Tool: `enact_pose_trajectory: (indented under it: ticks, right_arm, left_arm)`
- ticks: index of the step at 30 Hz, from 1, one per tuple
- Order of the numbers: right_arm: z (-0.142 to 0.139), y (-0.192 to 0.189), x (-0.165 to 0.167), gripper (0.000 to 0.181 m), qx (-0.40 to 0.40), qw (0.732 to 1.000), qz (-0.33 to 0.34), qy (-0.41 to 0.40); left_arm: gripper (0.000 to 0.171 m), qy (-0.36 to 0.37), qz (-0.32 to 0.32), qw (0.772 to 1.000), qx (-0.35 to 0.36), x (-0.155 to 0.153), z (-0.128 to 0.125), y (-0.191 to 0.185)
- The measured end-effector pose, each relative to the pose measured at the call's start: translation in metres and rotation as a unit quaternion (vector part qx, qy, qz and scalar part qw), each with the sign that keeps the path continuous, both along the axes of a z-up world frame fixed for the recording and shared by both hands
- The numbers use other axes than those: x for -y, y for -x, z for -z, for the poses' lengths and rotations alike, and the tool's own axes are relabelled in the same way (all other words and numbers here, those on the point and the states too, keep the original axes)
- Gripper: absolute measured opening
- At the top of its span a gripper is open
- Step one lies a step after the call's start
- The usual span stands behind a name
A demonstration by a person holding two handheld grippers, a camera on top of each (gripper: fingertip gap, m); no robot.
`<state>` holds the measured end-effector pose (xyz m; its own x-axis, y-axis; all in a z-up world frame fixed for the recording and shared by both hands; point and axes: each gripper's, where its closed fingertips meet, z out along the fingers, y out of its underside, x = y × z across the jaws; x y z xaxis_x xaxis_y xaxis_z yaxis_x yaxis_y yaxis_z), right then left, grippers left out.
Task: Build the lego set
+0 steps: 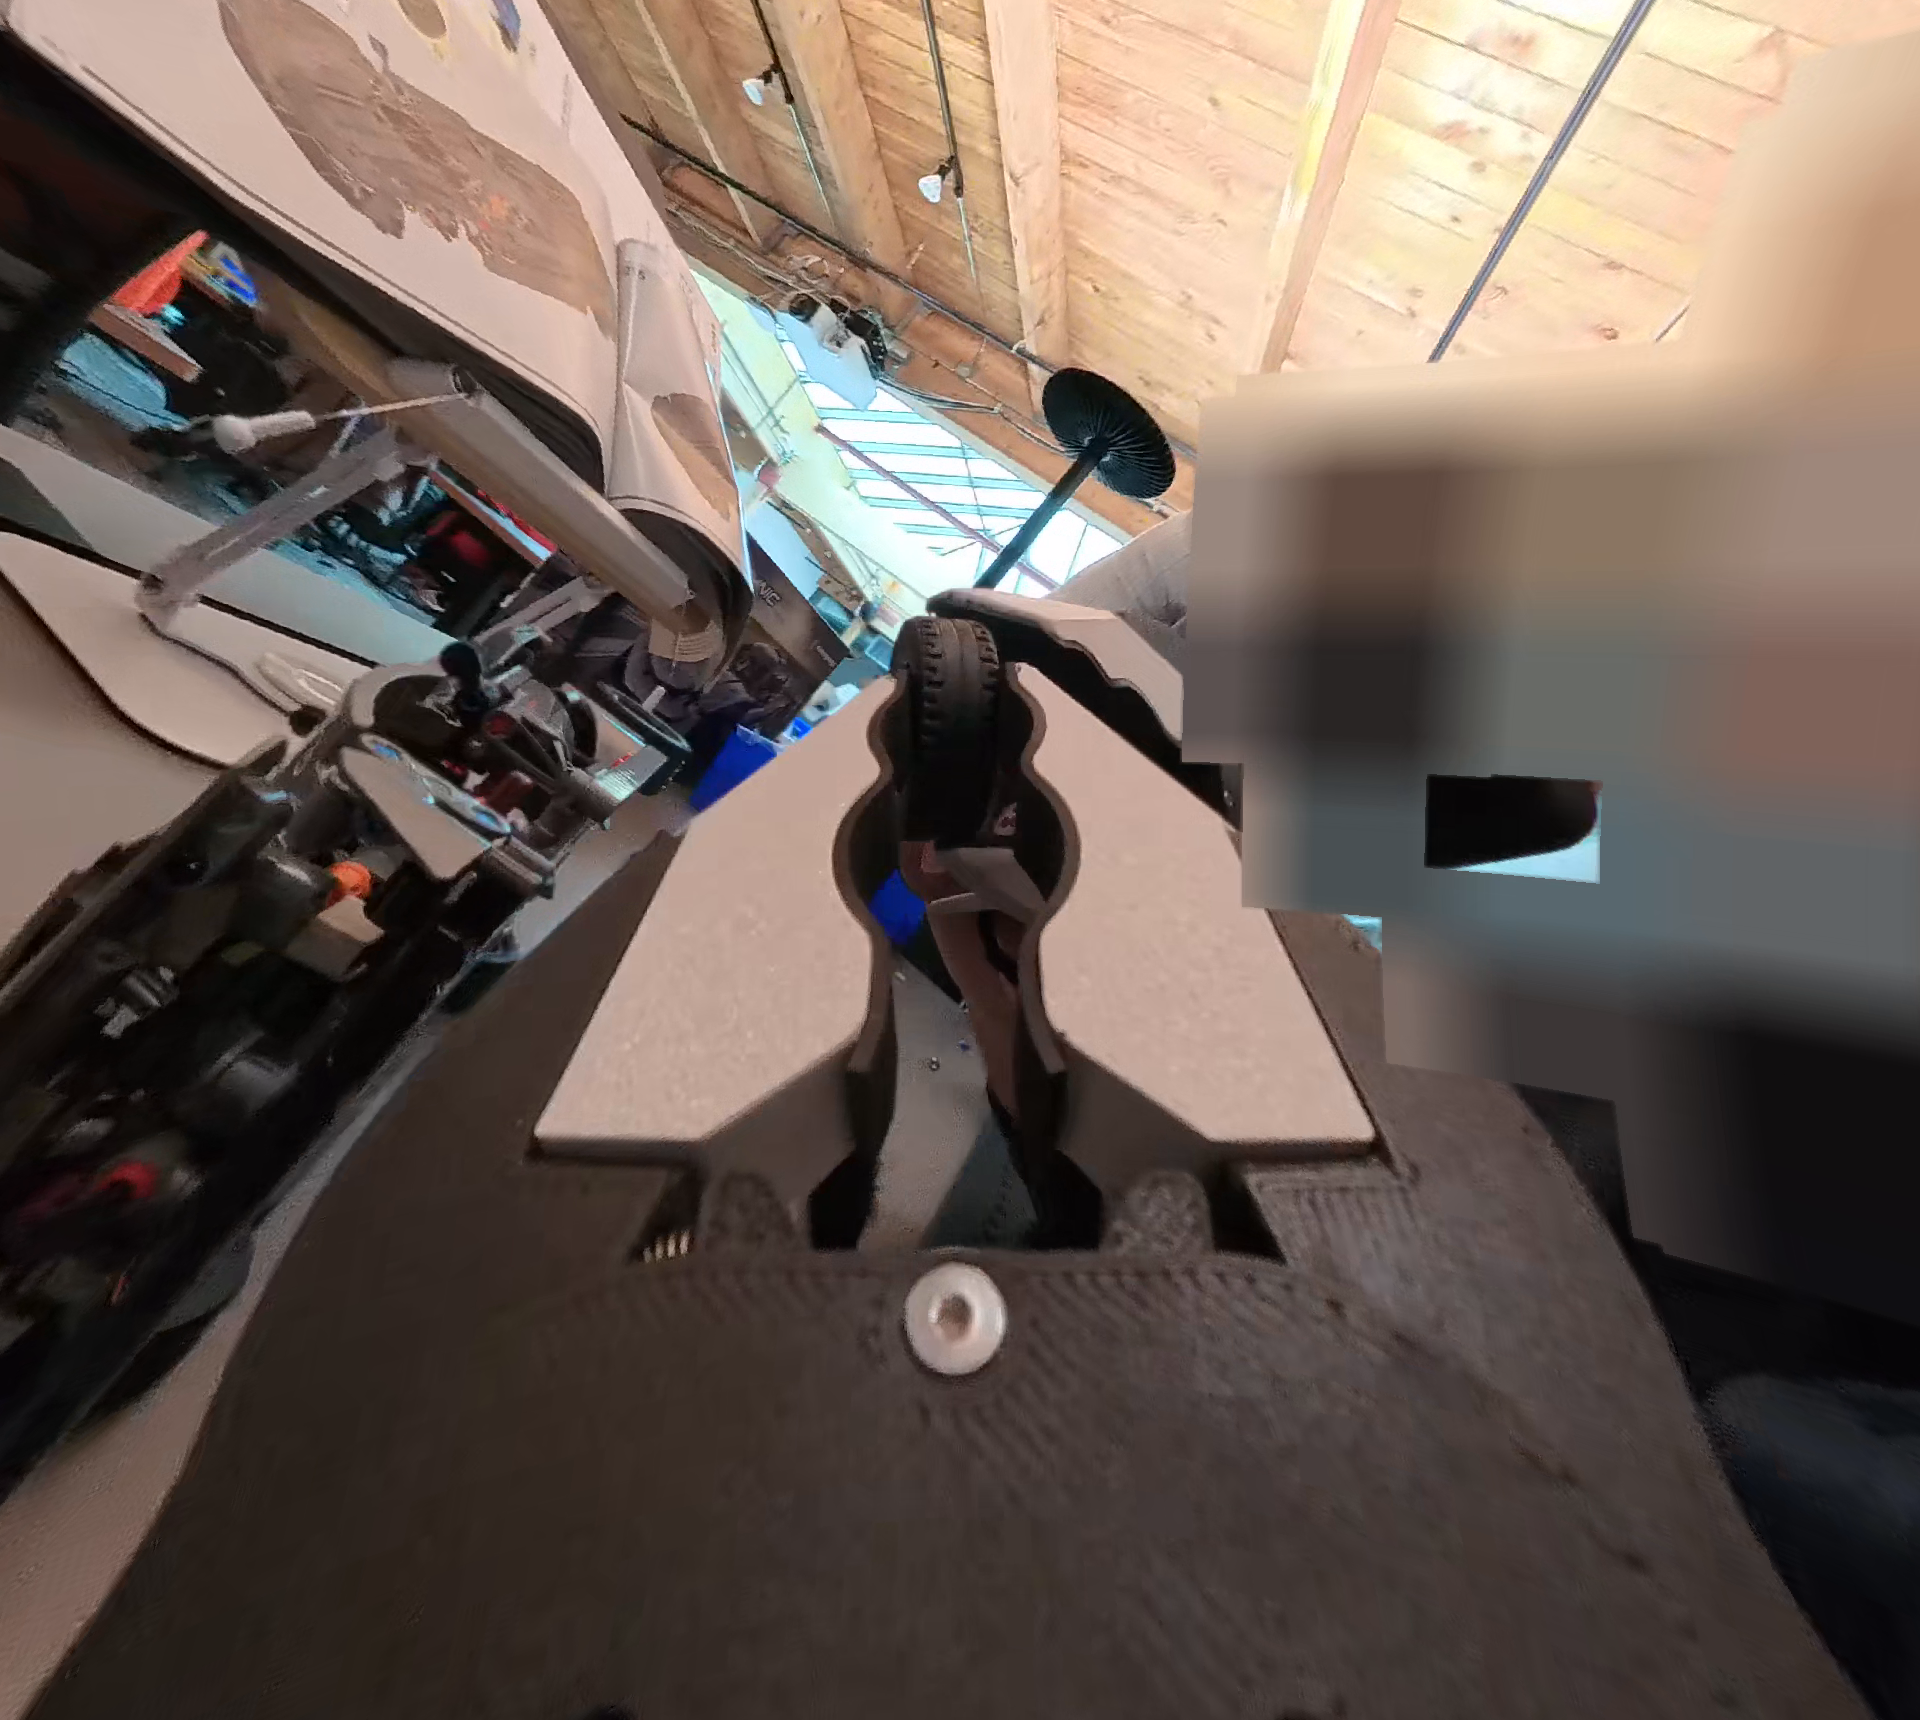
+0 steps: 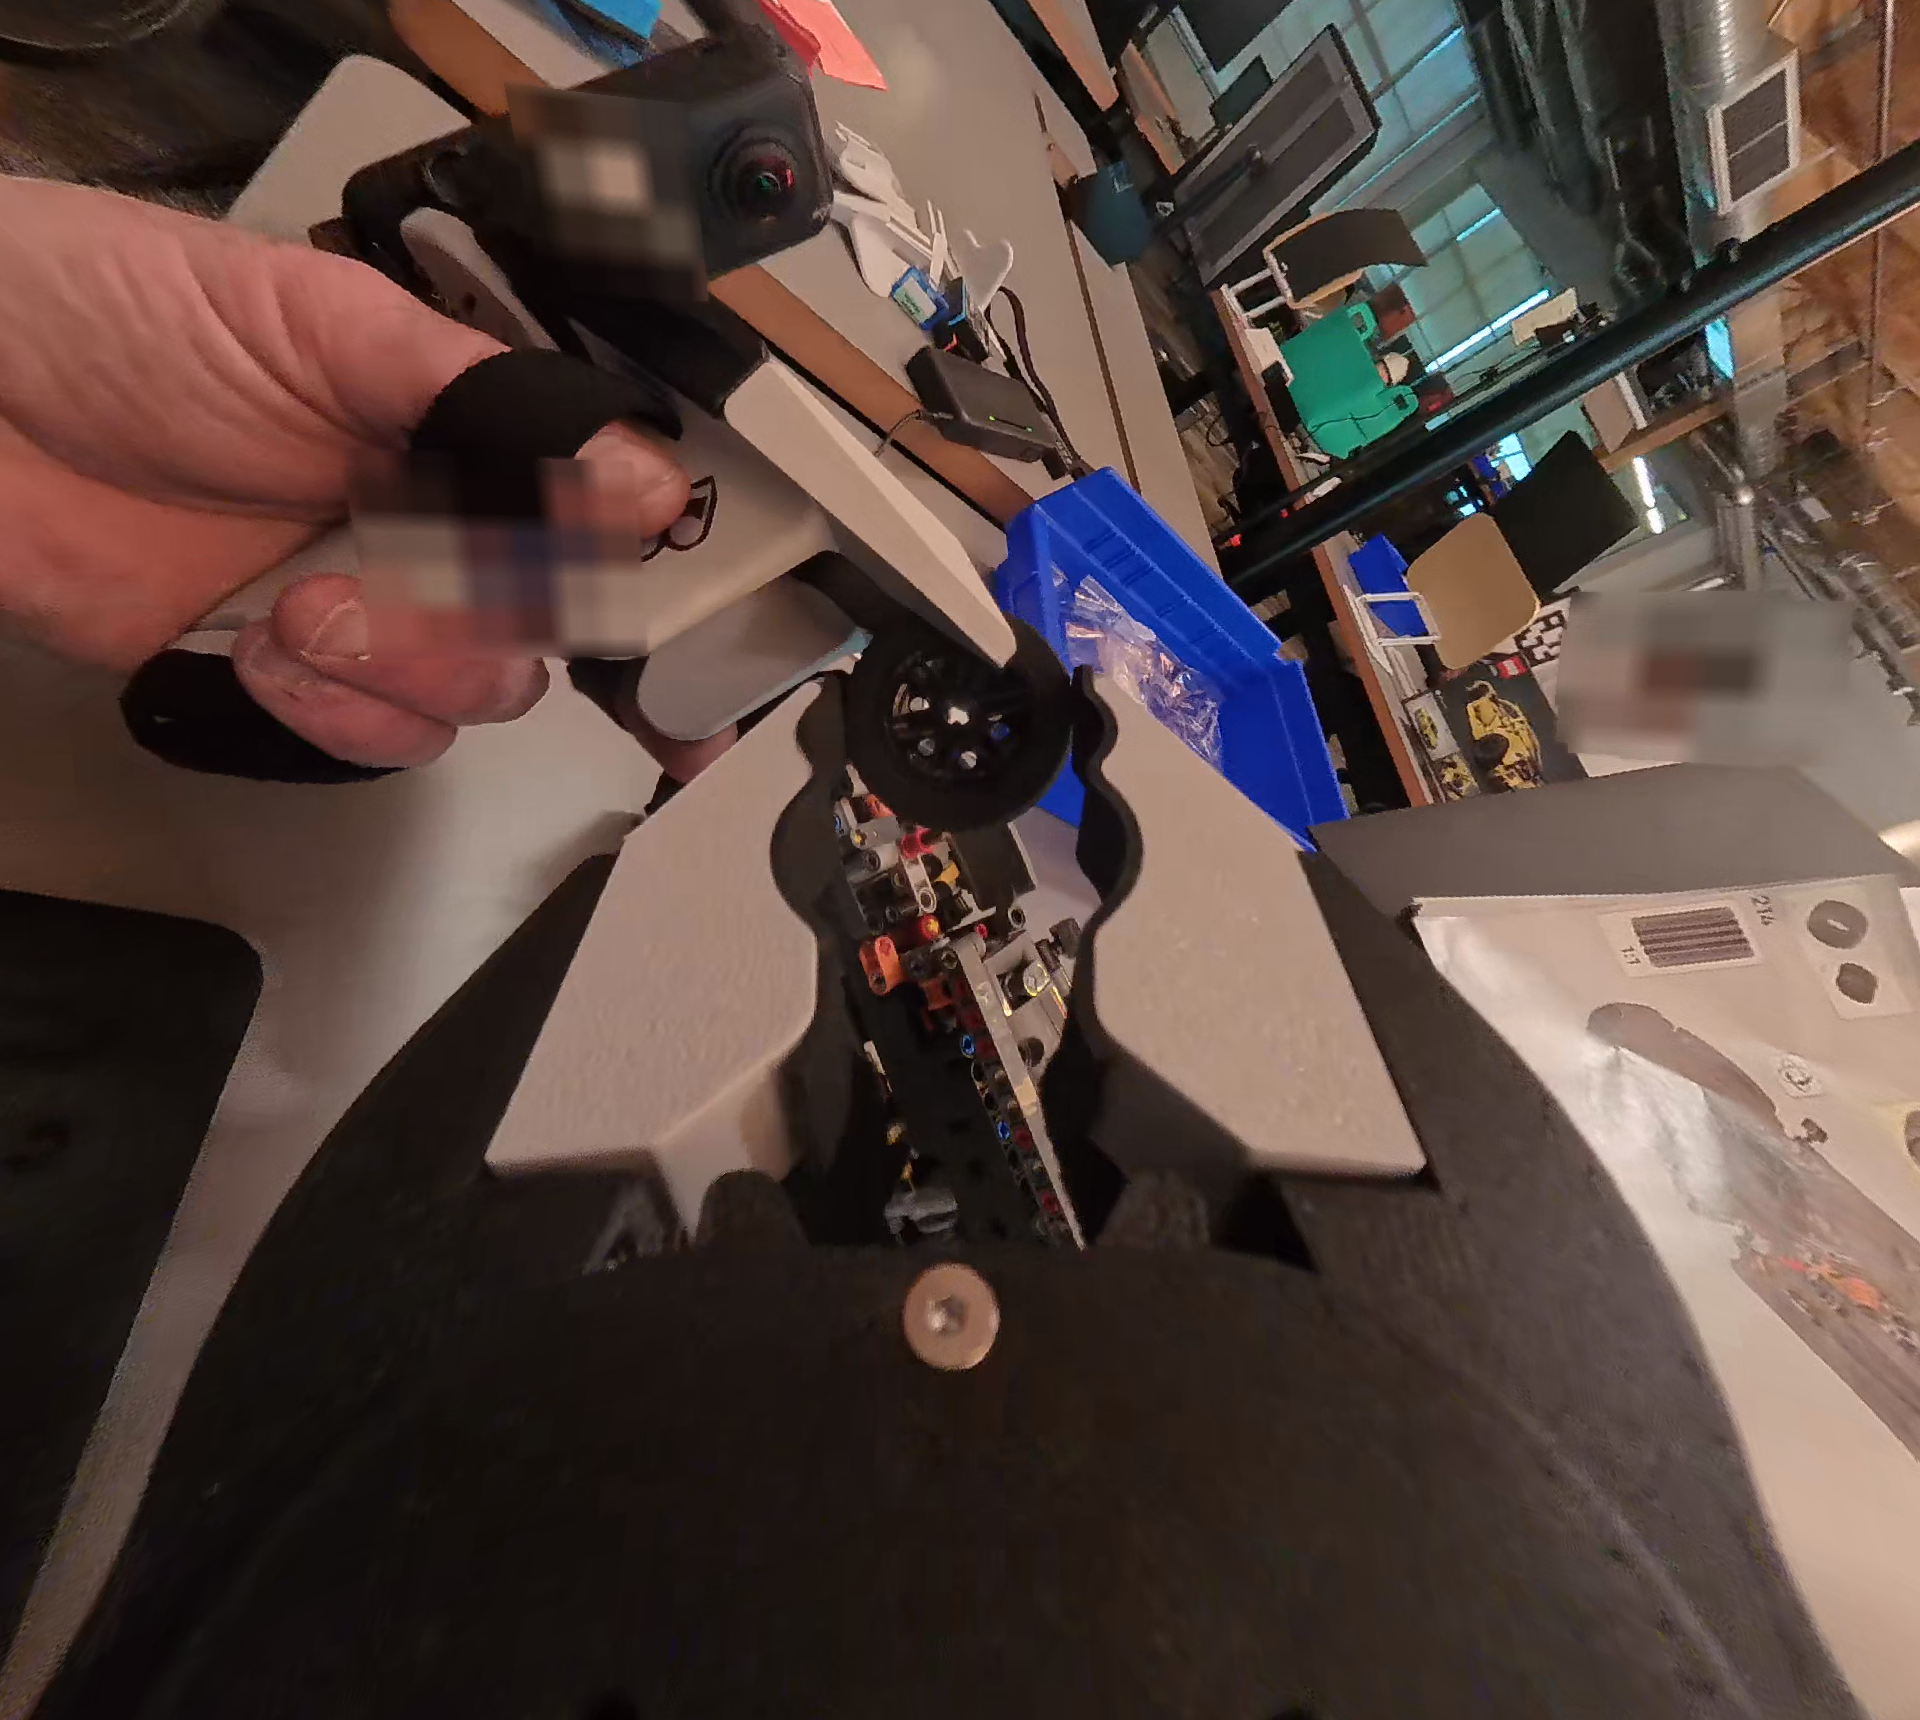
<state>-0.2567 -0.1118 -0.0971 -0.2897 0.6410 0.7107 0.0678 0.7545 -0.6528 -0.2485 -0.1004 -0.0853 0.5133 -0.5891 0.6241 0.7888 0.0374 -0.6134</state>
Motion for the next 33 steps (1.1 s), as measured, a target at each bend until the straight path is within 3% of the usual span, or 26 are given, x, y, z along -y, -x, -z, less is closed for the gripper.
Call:
enact_pose_trajectory:
  ticks: [1,6,10,17,33]
  right_arm:
    - [-0.001,0.001,-0.002,0.042,0.004,1.000,0.000,0.014]
    - [0.000,0.011,-0.029,0.042,0.065,0.991,0.002,0.116]
    - [0.025,0.023,-0.042,0.042,0.162,0.972,-0.007,0.169]
    - [0.055,0.031,-0.040,0.042,0.245,0.956,-0.013,0.162]
    - [0.061,0.038,-0.041,0.042,0.267,0.952,0.009,0.148]
  left_arm:
    - [0.013,0.000,-0.003,1.000,-0.001,0.000,-0.001,0.001]
    - [0.021,0.021,-0.111,0.992,-0.059,0.006,0.000,0.032]
    - [0.026,0.101,-0.218,0.951,-0.197,0.001,0.023,0.057]
    - [0.029,0.133,-0.198,0.942,-0.237,-0.016,0.044,0.058]
    - [0.027,0.181,-0.194,0.917,-0.297,-0.035,0.062,0.057]
